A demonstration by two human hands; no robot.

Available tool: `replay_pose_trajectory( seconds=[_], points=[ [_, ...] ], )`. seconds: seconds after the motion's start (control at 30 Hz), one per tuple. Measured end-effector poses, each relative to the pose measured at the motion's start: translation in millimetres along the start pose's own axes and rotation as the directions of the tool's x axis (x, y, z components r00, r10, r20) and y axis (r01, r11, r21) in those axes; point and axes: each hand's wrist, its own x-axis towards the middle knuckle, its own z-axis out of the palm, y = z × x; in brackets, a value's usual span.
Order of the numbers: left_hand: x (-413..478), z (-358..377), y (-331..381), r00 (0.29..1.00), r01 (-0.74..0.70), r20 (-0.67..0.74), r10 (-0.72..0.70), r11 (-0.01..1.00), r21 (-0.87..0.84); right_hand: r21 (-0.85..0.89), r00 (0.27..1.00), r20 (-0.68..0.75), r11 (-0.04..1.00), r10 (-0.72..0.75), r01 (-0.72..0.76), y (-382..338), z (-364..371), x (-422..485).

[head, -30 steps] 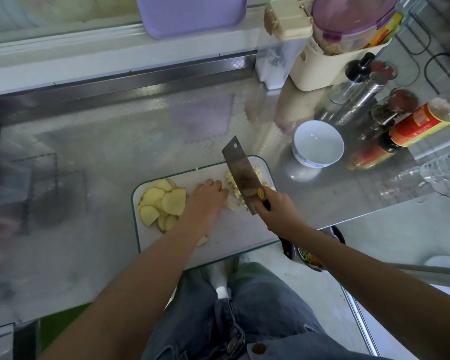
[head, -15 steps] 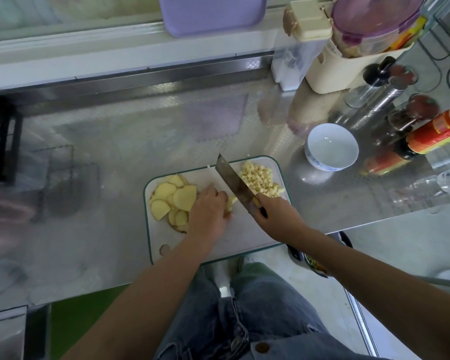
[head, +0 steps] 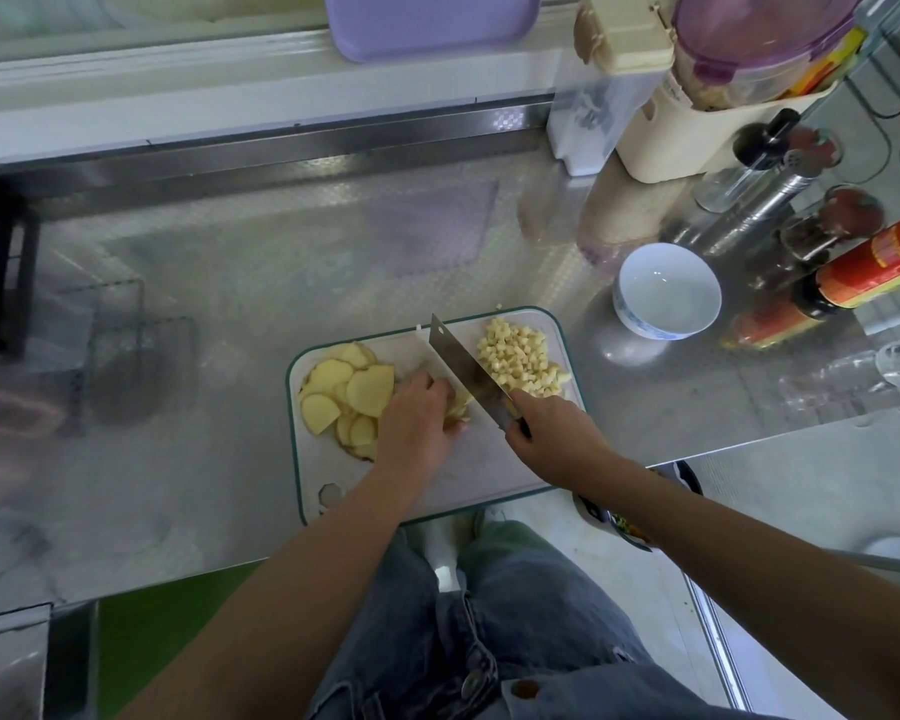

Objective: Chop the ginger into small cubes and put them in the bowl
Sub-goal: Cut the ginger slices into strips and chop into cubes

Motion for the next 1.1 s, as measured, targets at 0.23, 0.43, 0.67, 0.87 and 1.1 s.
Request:
replay_pose_trajectory(
  seconds=[0.23, 0.43, 0.67, 0.87, 1.1],
  points=[
    [-1.1, 0.7, 1.8, 1.0, 0.017, 0.008, -0.017, 0.999, -0.029, 0.012, 1.0, 0.017, 1.0, 0.008, -0.008, -3.0, 12.8, 4.6],
    [-3.8, -0.2, 2.5, 1.0, 0.019, 0.003, -0.019, 1.0, -0.02, 0.042, 0.999, -0.036, 0.999, 0.016, -0.014, -2.7, 21.9, 8.1],
    [-14.7, -1.8, 1.2, 1.0, -0.013, -0.026, 0.012, 0.999, -0.032, 0.094, 0.997, -0.078, 0.996, 0.003, 0.004, -1.7, 8.5, 9.3],
    [-15.1, -1.5, 1.5, 0.998, 0.044, -0.052, -0.047, 0.997, -0.06, 0.019, 0.999, 0.001, 0.999, -0.047, 0.047, -3.9, -1.9, 3.7],
    [-12.9, -2.1, 3.9, 0.997, 0.047, -0.056, -0.055, 0.99, -0.13, 0.009, 1.0, 0.02, 1.0, -0.013, 0.013, -5.5, 14.4, 4.2]
  ],
)
